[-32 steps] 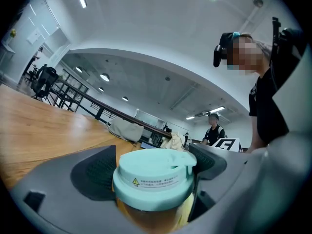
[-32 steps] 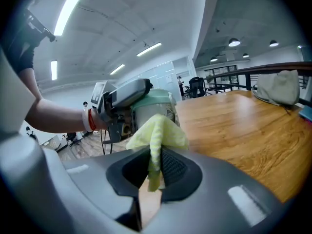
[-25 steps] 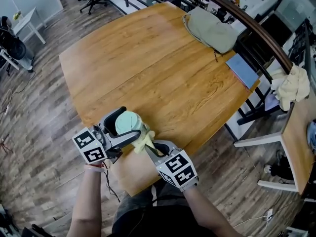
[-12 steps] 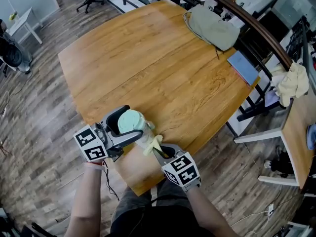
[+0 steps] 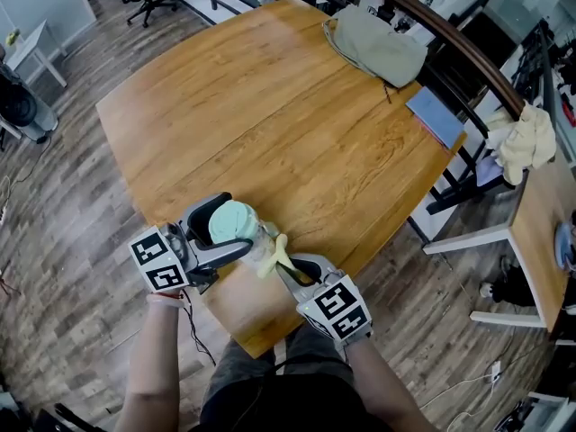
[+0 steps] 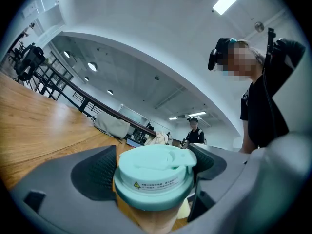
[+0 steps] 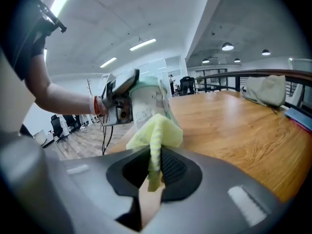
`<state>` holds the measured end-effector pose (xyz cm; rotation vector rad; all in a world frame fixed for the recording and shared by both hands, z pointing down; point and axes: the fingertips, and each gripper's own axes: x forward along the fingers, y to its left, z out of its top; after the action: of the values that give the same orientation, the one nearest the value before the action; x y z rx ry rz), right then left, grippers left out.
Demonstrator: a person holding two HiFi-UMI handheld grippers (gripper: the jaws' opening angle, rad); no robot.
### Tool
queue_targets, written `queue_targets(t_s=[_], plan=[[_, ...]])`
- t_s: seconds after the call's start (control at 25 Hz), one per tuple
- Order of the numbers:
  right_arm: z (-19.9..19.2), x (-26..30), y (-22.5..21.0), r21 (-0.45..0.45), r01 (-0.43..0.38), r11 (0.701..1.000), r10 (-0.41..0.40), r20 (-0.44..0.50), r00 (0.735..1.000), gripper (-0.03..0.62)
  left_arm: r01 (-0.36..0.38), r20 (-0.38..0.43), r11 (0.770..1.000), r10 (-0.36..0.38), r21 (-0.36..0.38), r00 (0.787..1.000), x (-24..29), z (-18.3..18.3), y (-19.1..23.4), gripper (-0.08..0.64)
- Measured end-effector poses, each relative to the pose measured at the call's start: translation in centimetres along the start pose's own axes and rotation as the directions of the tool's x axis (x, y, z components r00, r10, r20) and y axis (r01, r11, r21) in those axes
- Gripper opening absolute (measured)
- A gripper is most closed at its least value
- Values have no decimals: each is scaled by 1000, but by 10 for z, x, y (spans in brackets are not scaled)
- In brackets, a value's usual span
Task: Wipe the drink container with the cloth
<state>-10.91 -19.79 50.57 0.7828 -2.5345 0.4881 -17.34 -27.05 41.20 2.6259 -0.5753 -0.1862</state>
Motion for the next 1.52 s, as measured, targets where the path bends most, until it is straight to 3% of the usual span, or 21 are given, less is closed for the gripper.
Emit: queue_targets(t_s=[0.28, 0.52, 0.88, 1.52], plan=[[64, -9, -10, -34, -8, 999, 13, 150, 989, 46, 79, -51, 996, -76, 50, 996, 6, -3, -13, 462], [80, -5, -22, -16, -1, 1000, 4, 174, 985, 46, 132, -88, 988, -125, 84, 988, 13, -5, -21, 462], [38, 11, -28, 41, 3, 999, -6, 80, 997, 44, 144, -88, 986, -137, 79, 987, 4, -3, -21, 462], [-33, 22, -35, 121, 45, 992, -33, -95, 995, 44, 202, -169, 968, -177, 145, 970, 0, -8, -34, 462]])
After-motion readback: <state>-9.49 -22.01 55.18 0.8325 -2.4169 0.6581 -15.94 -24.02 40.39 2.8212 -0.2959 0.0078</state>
